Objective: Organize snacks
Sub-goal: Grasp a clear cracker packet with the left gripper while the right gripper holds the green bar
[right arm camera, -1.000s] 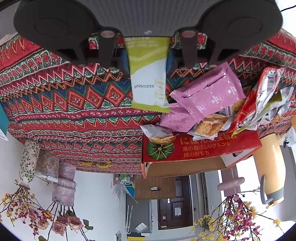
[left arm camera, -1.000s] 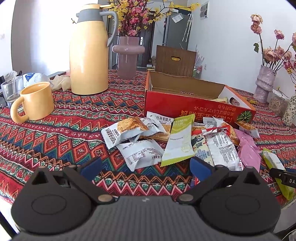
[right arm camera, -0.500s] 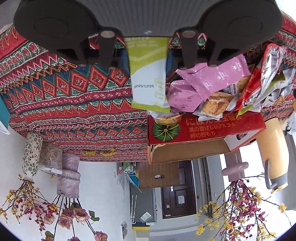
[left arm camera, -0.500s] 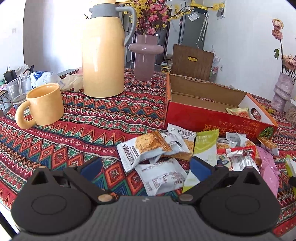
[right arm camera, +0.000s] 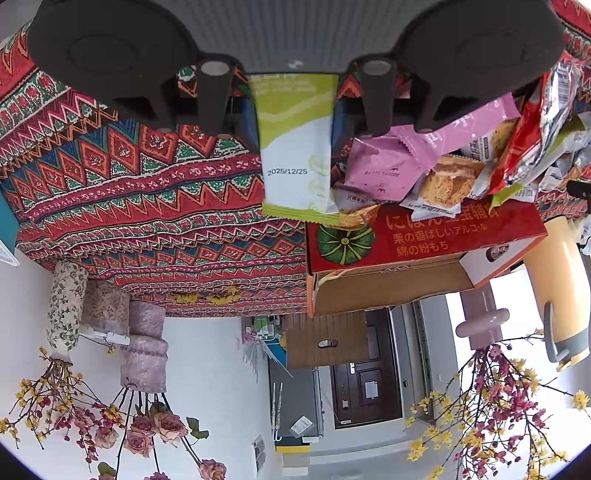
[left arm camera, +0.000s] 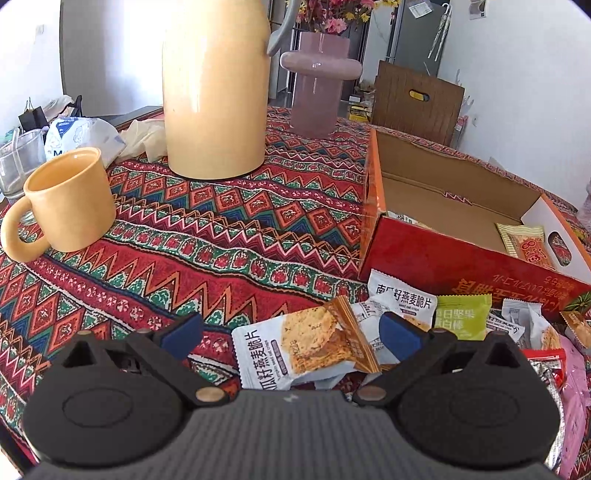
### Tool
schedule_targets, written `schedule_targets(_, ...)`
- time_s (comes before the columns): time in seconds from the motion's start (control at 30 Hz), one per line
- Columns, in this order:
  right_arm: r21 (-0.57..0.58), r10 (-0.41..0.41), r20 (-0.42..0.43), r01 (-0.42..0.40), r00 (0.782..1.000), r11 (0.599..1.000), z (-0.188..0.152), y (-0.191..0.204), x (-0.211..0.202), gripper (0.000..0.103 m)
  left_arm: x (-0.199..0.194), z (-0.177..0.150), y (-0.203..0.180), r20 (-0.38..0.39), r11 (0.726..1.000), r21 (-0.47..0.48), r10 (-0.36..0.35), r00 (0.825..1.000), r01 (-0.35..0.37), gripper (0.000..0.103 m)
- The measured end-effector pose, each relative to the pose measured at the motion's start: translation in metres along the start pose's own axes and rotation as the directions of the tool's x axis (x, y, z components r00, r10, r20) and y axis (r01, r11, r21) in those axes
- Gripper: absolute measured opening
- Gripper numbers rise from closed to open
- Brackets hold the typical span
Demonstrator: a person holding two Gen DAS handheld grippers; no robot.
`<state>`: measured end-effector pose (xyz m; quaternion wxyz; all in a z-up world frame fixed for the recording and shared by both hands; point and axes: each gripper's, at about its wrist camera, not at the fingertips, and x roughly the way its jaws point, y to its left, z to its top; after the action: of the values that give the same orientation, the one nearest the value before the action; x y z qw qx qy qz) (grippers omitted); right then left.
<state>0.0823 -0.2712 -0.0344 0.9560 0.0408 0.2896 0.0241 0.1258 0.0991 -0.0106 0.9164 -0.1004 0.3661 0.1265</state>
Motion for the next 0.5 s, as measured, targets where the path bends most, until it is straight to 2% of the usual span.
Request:
schedule_targets(0.23, -0.003, 0.005, -0.006, -0.005, 1.0, 1.0, 0.0, 0.003, 0.004, 0.038, 0.01, -0.002, 0.005, -0.035, 0.999, -0.03, -0.027, 0.999, 0.026, 0.101)
schedule_targets(0.4, -0.003, 0.007, -0.007, -0.007, 1.0, 1.0, -0.001, 0.004, 0.003, 0.038, 0.008, -0.004, 0.009, -0.041, 0.998, -0.038, -0.059, 0.997, 0.057, 0.082)
schedule_targets(0.5, -0.002, 0.006, -0.006, -0.006, 1.0, 1.0, -0.001, 0.004, 0.002, 0.038, 0.006, -0.007, 0.01, -0.038, 0.997, -0.039, -0.064, 0.997, 0.062, 0.08)
